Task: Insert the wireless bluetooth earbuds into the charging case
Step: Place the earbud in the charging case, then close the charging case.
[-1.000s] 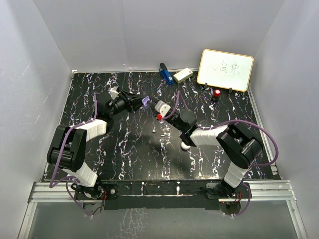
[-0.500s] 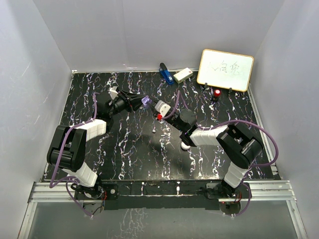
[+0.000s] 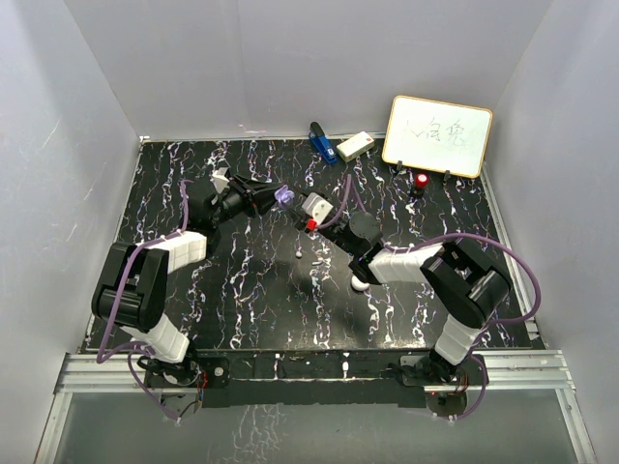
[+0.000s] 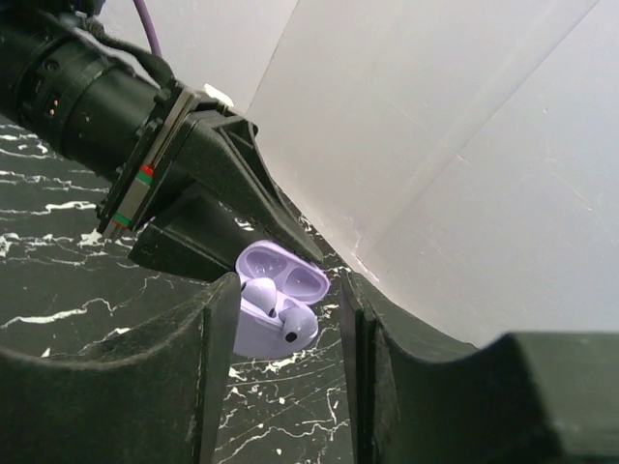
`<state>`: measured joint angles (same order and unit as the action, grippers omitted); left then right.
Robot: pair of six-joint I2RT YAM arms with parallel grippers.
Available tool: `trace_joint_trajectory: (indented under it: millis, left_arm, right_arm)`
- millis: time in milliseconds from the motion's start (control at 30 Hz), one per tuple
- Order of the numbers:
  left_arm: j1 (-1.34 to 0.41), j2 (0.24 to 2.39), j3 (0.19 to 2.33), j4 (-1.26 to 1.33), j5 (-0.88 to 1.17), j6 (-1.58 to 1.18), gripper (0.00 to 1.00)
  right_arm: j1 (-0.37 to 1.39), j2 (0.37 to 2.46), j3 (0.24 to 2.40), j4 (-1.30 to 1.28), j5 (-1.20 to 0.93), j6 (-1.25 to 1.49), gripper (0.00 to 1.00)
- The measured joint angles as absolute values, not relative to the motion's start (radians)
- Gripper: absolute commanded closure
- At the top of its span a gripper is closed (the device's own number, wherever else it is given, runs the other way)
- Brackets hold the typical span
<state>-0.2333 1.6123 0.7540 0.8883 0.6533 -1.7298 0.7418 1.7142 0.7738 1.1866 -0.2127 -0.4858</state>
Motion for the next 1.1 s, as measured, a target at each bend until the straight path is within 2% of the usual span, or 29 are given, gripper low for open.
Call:
trace_joint_trajectory:
  millis: [200,433,600,700,1100]
  left_arm:
    - [-0.233,1.641,0.759,0.889,0.645,-1.726,1.00]
    - [-0.233,1.646,0.759,0.881,0.632,-1.704,1.00]
    - [-0.233,1.635,0.759,0.832,0.604,-1.645,1.00]
    - [-0.233,1.608,0.759,0.773,0.574,-1.588,1.00]
    - [-0.233,1.472,0.791,0.563,0.477,-1.396,1.00]
  right_arm:
    - [0.744,1.634,0.774,1.151,-0.139,-0.414,0.46]
    - [0.744,1.457,0.774,1.053,0.012,-0.319,0.44]
    - [0.744,1.430,0.911,0.691,0.118,-0.162,0.32]
    - [0.744,1.446,1.013,0.477,0.124,-0.079,0.30]
    - [0.744,1.462,1.020,0.157,0.049,0.146,0.29]
